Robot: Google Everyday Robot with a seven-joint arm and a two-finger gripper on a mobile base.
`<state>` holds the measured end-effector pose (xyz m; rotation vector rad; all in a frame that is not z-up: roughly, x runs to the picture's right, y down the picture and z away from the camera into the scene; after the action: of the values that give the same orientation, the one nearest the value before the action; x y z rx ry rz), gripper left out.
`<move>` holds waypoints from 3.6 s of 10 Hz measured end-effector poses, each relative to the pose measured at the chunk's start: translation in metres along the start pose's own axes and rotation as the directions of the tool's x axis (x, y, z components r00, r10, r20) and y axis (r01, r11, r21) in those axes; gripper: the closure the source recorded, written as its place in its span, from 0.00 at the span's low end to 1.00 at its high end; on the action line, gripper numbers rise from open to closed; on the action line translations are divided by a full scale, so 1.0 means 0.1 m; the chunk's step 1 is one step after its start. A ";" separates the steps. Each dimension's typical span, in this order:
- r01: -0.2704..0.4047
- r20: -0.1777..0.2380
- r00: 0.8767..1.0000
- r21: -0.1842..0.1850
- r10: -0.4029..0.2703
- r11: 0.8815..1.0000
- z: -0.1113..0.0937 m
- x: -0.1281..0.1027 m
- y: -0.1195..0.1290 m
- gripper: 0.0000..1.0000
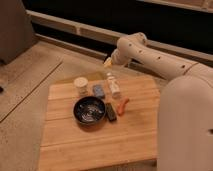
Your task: Place the bottle in the ceramic bowl
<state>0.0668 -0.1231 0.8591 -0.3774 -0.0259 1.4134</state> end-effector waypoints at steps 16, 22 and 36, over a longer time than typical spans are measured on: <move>0.180 -0.281 0.945 0.018 -0.168 0.984 0.91 0.64 -0.37 0.35; 0.101 -0.383 0.917 -0.046 -0.111 0.994 1.35 0.92 -0.30 0.35; 0.061 -0.262 0.960 -0.129 -0.094 0.990 0.86 0.25 -0.08 1.00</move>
<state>0.0586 -0.0789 0.9369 -0.6588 0.0947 1.2767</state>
